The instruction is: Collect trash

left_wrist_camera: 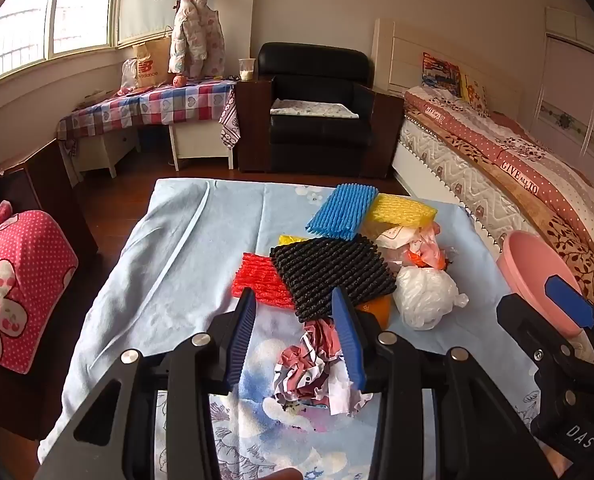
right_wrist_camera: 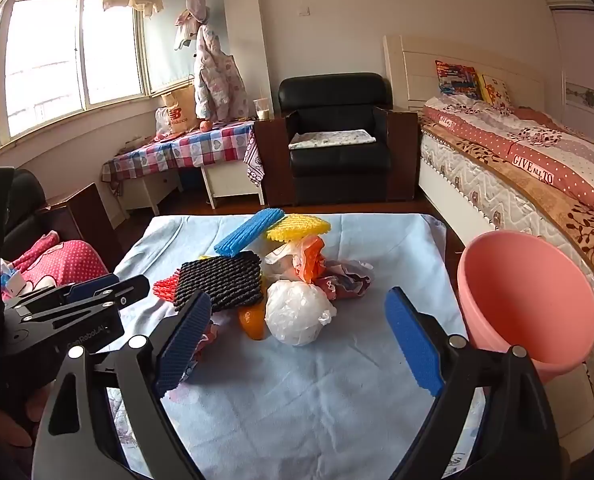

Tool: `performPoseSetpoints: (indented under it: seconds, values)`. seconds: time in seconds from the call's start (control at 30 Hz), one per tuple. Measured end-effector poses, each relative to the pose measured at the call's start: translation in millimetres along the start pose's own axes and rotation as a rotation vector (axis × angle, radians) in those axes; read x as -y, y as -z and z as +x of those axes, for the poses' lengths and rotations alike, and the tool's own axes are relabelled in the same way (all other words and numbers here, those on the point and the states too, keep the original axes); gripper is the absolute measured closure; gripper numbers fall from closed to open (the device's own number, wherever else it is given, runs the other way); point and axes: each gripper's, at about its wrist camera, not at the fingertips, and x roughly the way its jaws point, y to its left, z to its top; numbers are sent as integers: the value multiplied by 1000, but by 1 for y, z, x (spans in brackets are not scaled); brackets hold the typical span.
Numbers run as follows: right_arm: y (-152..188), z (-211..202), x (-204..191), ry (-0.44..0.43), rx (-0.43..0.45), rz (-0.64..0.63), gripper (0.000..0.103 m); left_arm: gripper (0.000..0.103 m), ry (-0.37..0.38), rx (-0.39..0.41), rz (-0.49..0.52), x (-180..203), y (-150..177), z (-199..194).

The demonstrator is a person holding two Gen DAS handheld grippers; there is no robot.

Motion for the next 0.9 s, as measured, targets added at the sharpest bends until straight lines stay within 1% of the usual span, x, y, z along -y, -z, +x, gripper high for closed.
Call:
performPoseSetpoints:
  seconds: [0.43, 0.63, 0.9]
  values:
    - [1, -1, -1, 4, 16, -9, 14, 64, 2, 4, -1, 0, 0, -1]
    - [-2, -10, 0, 6, 28, -7, 14, 64, 2, 4, 2, 1, -1, -1]
    - [-3, -10, 1, 10, 41, -3, 14, 64, 3, 5, -2, 0, 1, -1]
